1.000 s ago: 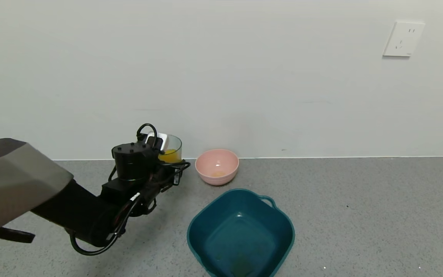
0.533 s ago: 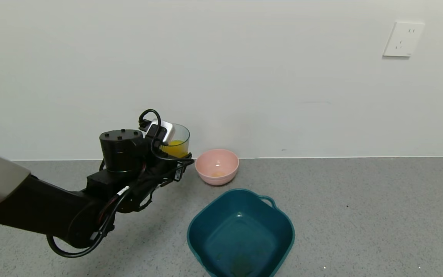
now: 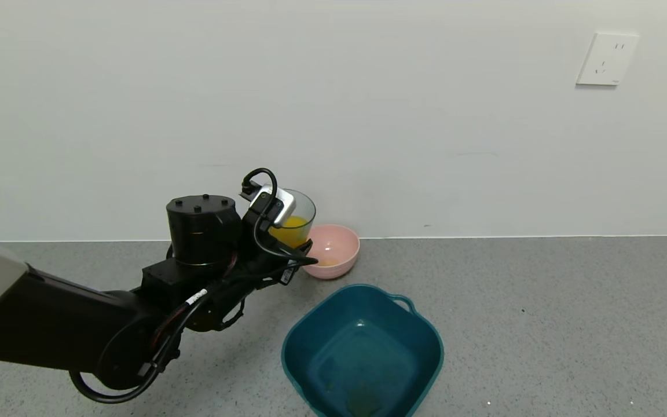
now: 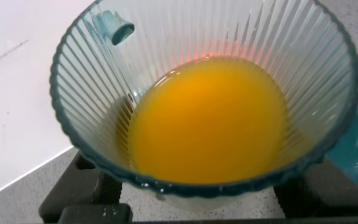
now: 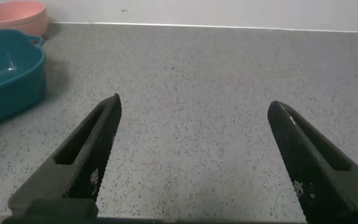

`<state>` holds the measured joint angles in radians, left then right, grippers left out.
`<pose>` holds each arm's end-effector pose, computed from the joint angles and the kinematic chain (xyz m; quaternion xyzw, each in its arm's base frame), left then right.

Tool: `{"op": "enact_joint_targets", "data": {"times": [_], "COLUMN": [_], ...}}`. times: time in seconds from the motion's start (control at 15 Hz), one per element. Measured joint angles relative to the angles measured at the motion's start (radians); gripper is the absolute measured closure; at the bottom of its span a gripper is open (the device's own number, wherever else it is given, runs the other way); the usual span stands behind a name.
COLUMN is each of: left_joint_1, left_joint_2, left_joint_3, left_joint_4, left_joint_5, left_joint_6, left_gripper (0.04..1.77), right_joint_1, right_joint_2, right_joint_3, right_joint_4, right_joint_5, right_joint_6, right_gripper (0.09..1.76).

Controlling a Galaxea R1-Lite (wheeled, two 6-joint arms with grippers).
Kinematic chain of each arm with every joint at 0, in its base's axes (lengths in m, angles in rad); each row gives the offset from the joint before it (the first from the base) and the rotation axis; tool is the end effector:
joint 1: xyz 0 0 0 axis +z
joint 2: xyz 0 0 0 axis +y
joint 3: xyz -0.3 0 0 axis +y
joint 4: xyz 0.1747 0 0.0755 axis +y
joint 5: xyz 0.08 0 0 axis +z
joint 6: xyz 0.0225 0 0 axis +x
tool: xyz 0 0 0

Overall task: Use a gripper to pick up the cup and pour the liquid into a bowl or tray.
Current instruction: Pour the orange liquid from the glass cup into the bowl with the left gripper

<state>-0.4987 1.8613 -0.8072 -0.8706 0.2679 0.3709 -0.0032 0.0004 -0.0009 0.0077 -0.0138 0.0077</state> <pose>0.2996 -0.1564 0.1543 0.2161 0.0624 -0.1284 0.9659 -0.0228 -0.0002 0.0750 0.0038 0.0036 -0.0085 1.0000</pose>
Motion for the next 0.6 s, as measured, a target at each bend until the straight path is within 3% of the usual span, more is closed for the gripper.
{"op": "enact_joint_targets", "data": {"times": [0.6], "left_joint_1": [-0.029], "left_joint_2": [-0.010], "left_joint_3": [0.035], "left_joint_4": [-0.008], "left_joint_5": [-0.001], "left_joint_6": [0.160], "left_gripper": [0.49], "right_joint_1": [0.000], "right_joint_2": [0.000], "right_joint_3": [0.000], "right_joint_4": [0.000], "right_joint_5": [0.000], "right_joint_6": [0.000], "right_gripper": [0.14]}}
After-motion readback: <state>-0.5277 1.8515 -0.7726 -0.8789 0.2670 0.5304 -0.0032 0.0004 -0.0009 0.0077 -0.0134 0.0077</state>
